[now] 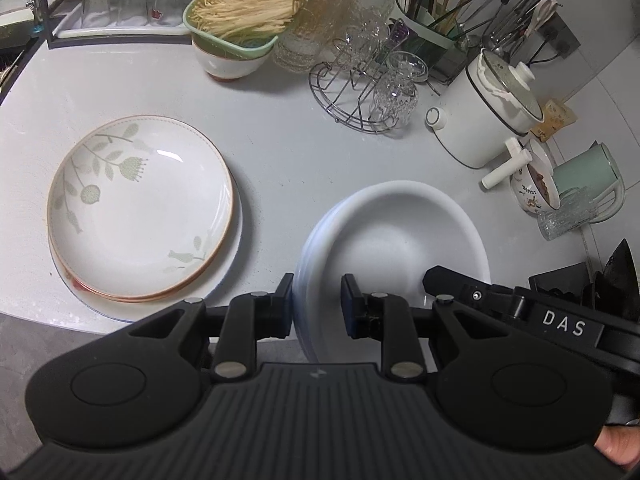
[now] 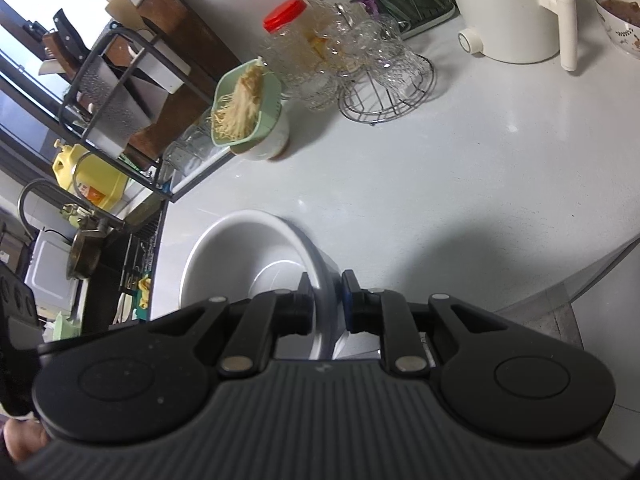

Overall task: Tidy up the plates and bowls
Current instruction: 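Lift the bowl stack and carry it over the plate stack, then lower the bowl stack onto the plates and open both grippers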

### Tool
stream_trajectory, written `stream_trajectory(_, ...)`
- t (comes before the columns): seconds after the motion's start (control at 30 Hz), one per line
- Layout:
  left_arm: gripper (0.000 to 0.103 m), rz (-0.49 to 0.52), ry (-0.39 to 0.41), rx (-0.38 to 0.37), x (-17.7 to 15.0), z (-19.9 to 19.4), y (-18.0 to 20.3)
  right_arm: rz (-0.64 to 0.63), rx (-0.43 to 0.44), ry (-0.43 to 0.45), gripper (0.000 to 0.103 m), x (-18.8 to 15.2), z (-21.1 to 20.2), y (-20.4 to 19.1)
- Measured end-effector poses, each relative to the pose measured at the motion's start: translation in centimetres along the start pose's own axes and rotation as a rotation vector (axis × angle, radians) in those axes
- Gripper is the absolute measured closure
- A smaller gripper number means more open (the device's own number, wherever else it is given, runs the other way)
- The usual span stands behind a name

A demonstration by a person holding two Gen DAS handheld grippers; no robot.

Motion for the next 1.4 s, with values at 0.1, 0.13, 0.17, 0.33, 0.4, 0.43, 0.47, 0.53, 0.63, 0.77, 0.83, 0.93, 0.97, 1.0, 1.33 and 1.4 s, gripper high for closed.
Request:
stream_trajectory(0.1, 0.075, -0.01, -0.002, -0.004, 0.7, -0.4, -1.0, -0.002, 0.0, 0.002, 0.085, 0.3, 0.3, -1.0)
stream_trajectory(0.13, 0.075, -0.014, -0.005, -0.005, 0.9, -0.5, -1.4, -0.001, 0.002, 0.003, 0.085, 0.5, 0.5, -1.4)
stream_trajectory(0.17, 0.075, -0.019, -0.011, -0.007, 1.3, -0.5, -1.9, -0.001, 0.0, 0.003, 0.085, 0.7, 0.9, -1.8)
stream_trajectory(0.33, 0.075, -0.015, -0.043, -0.019, 3.5, -0.9, -4.8, 0.019, -0.005, 0.0, 0.084, 2.2, 2.7, -4.2)
stream_trajectory(0.4, 0.075, -0.009, -0.041, -0.021, 4.3, -1.3, -6.0, 0.001, -0.01, 0.007, 0.084, 2.6, 3.4, -5.5)
stream_trajectory(0.43, 0.075, -0.013, -0.039, -0.023, 4.7, -1.6, -6.8, -0.001, -0.01, 0.007, 0.084, 2.9, 3.8, -6.1)
stream_trajectory(0.47, 0.075, -0.02, -0.037, -0.025, 5.1, -1.8, -7.6, -0.001, -0.01, 0.006, 0.084, 3.1, 4.2, -6.8)
stream_trajectory(0.53, 0.075, -0.029, -0.029, -0.023, 5.6, -2.2, -9.2, 0.0, -0.007, 0.002, 0.084, 3.4, 5.1, -8.0)
stream_trajectory(0.63, 0.075, -0.053, -0.034, -0.028, 6.3, -2.2, -11.7, -0.03, -0.021, -0.01, 0.085, 3.4, 6.8, -10.0)
stream_trajectory(0.77, 0.075, -0.051, -0.042, 0.011, 7.1, -1.7, -14.2, -0.056, -0.044, -0.046, 0.085, 3.2, 9.5, -12.0)
stream_trajectory(0.83, 0.075, -0.03, -0.041, 0.022, 7.5, -1.5, -15.1, -0.057, -0.062, -0.063, 0.085, 3.1, 10.7, -12.7)
stream_trajectory(0.93, 0.075, -0.024, -0.064, 0.014, 8.2, -0.6, -16.6, -0.045, -0.07, -0.073, 0.085, 3.0, 12.2, -13.2)
stream_trajectory(0.97, 0.075, -0.022, -0.075, 0.012, 8.3, -0.2, -17.1, -0.039, -0.077, -0.075, 0.085, 3.0, 12.8, -13.3)
stream_trajectory(1.0, 0.075, -0.013, -0.084, 0.015, 8.4, 0.2, -17.4, -0.032, -0.087, -0.08, 0.085, 3.0, 13.4, -13.3)
stream_trajectory(1.33, 0.075, 0.042, -0.174, 0.029, 9.7, 3.8, -19.8, 0.002, -0.164, -0.106, 0.085, 2.5, 17.4, -13.4)
stream_trajectory(1.4, 0.075, 0.05, -0.185, 0.044, 9.8, 4.1, -19.9, -0.023, -0.183, -0.121, 0.085, 2.6, 18.1, -13.7)
Point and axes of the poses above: each gripper's, at about its wrist camera, not at the fingertips, and z roughly the way its jaws point, y to its right, x to its top, the point moved 1 cm from there along z, roughly the way its jaws point, and after that the axes turned 12 degrees about -y, right-handed, at the moved point
